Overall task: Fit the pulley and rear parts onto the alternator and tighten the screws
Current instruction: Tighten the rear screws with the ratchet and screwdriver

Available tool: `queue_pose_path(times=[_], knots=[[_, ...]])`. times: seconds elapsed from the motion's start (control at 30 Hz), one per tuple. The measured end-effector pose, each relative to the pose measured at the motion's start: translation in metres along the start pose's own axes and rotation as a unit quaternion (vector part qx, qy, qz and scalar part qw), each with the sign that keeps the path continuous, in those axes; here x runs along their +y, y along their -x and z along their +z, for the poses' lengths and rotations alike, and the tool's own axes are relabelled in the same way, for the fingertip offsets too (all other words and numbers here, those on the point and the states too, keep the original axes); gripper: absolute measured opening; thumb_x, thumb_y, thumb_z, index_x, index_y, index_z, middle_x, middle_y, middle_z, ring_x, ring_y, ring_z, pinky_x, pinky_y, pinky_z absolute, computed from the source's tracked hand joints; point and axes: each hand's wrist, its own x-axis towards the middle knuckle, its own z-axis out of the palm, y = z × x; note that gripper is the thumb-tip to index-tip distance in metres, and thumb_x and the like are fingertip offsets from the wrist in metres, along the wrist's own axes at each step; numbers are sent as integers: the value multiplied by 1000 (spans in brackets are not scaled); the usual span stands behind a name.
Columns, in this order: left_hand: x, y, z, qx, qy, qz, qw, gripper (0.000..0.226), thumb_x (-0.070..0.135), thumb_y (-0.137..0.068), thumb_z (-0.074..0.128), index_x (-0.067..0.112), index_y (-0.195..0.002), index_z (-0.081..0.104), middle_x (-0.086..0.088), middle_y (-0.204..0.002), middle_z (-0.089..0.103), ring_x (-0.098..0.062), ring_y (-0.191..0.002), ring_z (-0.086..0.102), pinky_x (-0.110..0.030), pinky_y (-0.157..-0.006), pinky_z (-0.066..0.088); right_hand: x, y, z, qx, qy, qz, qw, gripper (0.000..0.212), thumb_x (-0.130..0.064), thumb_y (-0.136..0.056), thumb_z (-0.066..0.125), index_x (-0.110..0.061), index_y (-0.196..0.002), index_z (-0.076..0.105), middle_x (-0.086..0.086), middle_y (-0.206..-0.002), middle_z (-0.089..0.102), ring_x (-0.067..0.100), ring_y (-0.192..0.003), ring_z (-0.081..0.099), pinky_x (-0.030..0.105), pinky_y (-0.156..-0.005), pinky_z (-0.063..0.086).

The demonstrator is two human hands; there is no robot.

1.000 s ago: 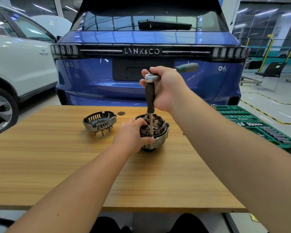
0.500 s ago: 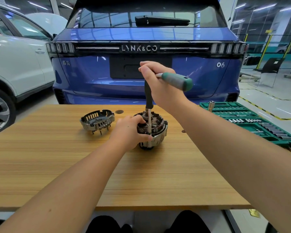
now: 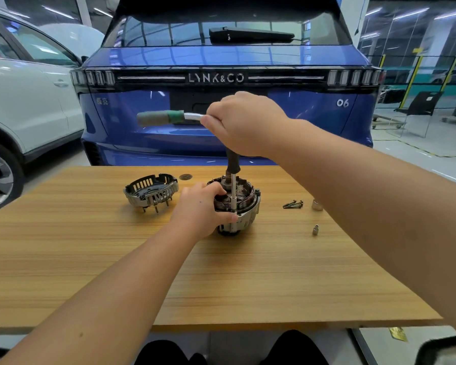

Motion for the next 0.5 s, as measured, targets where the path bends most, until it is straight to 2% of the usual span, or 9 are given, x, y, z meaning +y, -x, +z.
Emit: queue_pose_path(times=[0.03, 0.1, 0.17, 0.2, 0.23, 0.3, 0.33, 0.4, 0.5], knots=[[1, 0, 0, -1, 0, -2, 1000, 68, 62, -76, 75, 36, -134, 52, 5, -129, 53, -23, -124, 39, -39, -92, 41, -1, -5, -4, -24, -16, 21, 999, 42, -43, -106, 31, -21, -76, 50, -2, -72, 51, 23, -70, 48, 31, -55, 30], [1, 0, 0, -6, -1, -5, 1000, 68, 62, -76, 75, 37, -134, 51, 5, -129, 52, -23, -125, 38, -38, -91, 40, -4, -11, -11, -74, -88, 82, 990, 36, -33, -103, 38, -19, -71, 47, 1, -68, 56, 23, -62, 50, 29, -50, 33], [2, -1, -1, -10, -3, -7, 1000, 68, 62, -76, 76, 37, -134, 51, 5, -130, 52, -23, -126, 38, -39, -91, 40, -8, -11, -17, -100, -217, 164, 957, 27, -23, -100, 43, -15, -76, 53, 2, -67, 66, 17, -55, 59, 25, -48, 46], [2, -1, -1, -11, -4, -9, 1000, 68, 62, -76, 76, 37, -134, 51, 5, -131, 51, -24, -126, 38, -38, -91, 40, -11, -9, -20, -108, -295, 209, 926, 23, -21, -100, 44, -12, -81, 56, 2, -65, 69, 16, -55, 65, 24, -54, 54], [2, -1, -1, -12, -3, -9, 1000, 68, 62, -75, 76, 38, -133, 51, 5, -131, 51, -24, -126, 37, -38, -90, 39, -13, -7, -22, -113, -380, 257, 881, 20, -19, -100, 44, -10, -88, 57, 4, -65, 72, 17, -60, 72, 26, -64, 58], [2, -1, -1, -12, -3, -10, 1000, 68, 62, -75, 76, 38, -133, 51, 5, -132, 51, -24, -126, 37, -38, -91, 38, -14, -1, -22, -107, -531, 325, 775, 14, -18, -100, 44, -9, -99, 55, 7, -72, 76, 23, -76, 77, 38, -86, 57], [2, -2, -1, -12, -3, -11, 1000, 68, 62, -75, 76, 38, -133, 51, 5, -132, 51, -24, -127, 37, -39, -91, 39, -13, 2, -21, -102, -588, 342, 726, 13, -17, -99, 43, -11, -104, 53, 8, -77, 77, 24, -80, 77, 42, -89, 54], [2, -2, -1, -12, -3, -15, 1000, 69, 62, -74, 77, 38, -133, 51, 5, -133, 51, -25, -127, 37, -39, -92, 39, -11, 8, -15, -81, -687, 361, 626, 13, -19, -99, 43, -15, -110, 49, 7, -86, 78, 23, -83, 77, 42, -80, 49], [2, -3, -1, -13, -6, -19, 1000, 69, 62, -74, 77, 39, -134, 50, 5, -134, 51, -25, -129, 37, -43, -95, 41, -10, 15, -1, -11, -799, 376, 469, 20, -21, -100, 50, -12, -118, 52, 2, -92, 77, 20, -81, 74, 33, -59, 48]])
